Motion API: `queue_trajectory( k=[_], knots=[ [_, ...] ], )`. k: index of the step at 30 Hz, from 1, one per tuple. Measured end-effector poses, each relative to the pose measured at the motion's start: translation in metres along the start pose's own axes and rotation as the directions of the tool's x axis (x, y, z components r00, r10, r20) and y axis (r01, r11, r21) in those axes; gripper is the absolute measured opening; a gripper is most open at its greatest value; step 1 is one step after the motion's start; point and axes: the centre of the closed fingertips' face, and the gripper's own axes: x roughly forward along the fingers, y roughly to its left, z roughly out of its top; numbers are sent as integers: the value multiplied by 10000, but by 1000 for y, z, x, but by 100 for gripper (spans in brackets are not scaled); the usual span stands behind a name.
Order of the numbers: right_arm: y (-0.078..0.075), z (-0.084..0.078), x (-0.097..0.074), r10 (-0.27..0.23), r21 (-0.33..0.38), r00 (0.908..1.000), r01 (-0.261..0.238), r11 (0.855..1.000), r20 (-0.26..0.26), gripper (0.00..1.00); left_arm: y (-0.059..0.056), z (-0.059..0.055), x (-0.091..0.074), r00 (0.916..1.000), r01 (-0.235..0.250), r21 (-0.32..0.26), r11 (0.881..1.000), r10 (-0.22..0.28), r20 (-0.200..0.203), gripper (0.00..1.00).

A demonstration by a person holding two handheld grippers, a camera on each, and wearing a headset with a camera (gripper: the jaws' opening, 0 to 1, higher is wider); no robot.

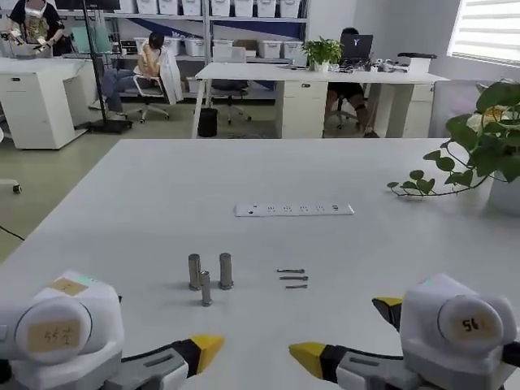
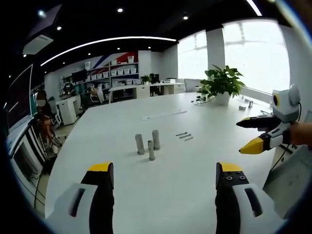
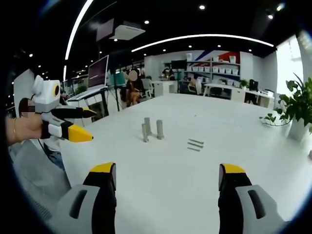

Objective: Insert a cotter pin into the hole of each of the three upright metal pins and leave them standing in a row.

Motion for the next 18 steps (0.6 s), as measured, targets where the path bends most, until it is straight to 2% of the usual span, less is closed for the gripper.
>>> queue_trajectory(
  k=[9, 13, 18],
  knots=[
    [-2, 4, -1, -7, -178, 10000, 7, 9998, -1, 86, -4, -1, -1, 9999, 117, 86, 9999, -116, -65, 81],
    [-3, 4, -1, 17, -75, 10000, -17, 10000, 9, 85, -3, -6, 2, 9997, 140, 51, 9999, -139, -208, 77],
    [-3, 4, 1, 68, -24, 10000, -68, 10000, 29, 83, 3, -7, 10, 9997, 174, 27, 9998, -174, -180, 69]
  ],
)
